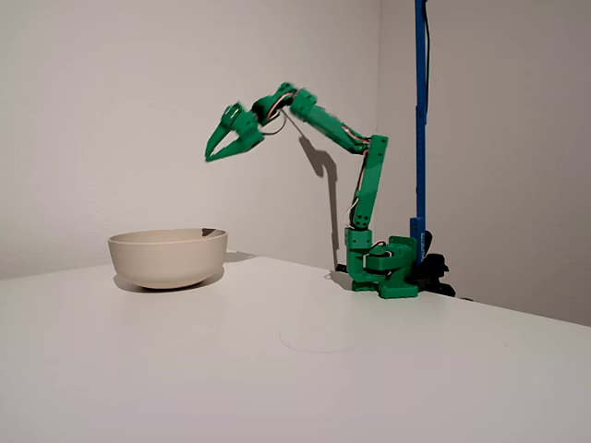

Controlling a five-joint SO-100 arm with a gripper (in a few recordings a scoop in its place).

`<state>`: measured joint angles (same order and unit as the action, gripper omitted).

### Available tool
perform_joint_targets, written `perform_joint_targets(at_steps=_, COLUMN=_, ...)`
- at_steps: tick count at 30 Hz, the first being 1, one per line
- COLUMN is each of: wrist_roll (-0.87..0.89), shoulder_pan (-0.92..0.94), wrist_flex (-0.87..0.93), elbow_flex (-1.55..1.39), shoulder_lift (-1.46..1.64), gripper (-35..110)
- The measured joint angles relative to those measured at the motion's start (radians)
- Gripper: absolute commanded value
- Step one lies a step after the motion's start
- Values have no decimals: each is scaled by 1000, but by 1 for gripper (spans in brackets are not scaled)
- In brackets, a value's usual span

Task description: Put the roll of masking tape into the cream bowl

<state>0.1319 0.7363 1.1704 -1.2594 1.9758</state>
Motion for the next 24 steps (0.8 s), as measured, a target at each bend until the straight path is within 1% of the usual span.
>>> perform_joint_targets(at_steps=7, wrist_roll=-31, shoulder_pan=-278, wrist_flex=282, elbow_flex=34, shoulder_lift=284, gripper=-8)
perform_joint_targets(at_steps=10, wrist_roll=-41, shoulder_pan=-383, wrist_flex=360, elbow_flex=9, shoulder_lift=379, gripper=-8)
perform_joint_targets(at_steps=14, wrist_roll=-63, shoulder_pan=-488, wrist_flex=396, elbow_flex=-110, shoulder_lift=495, gripper=-8)
perform_joint_targets(at_steps=17, wrist_roll=-81, shoulder_pan=-560, wrist_flex=390, elbow_flex=-238, shoulder_lift=575, gripper=-8)
perform_joint_targets(at_steps=24, wrist_roll=-110, shoulder_pan=-652, wrist_flex=356, elbow_flex=-526, shoulder_lift=759, gripper=-8)
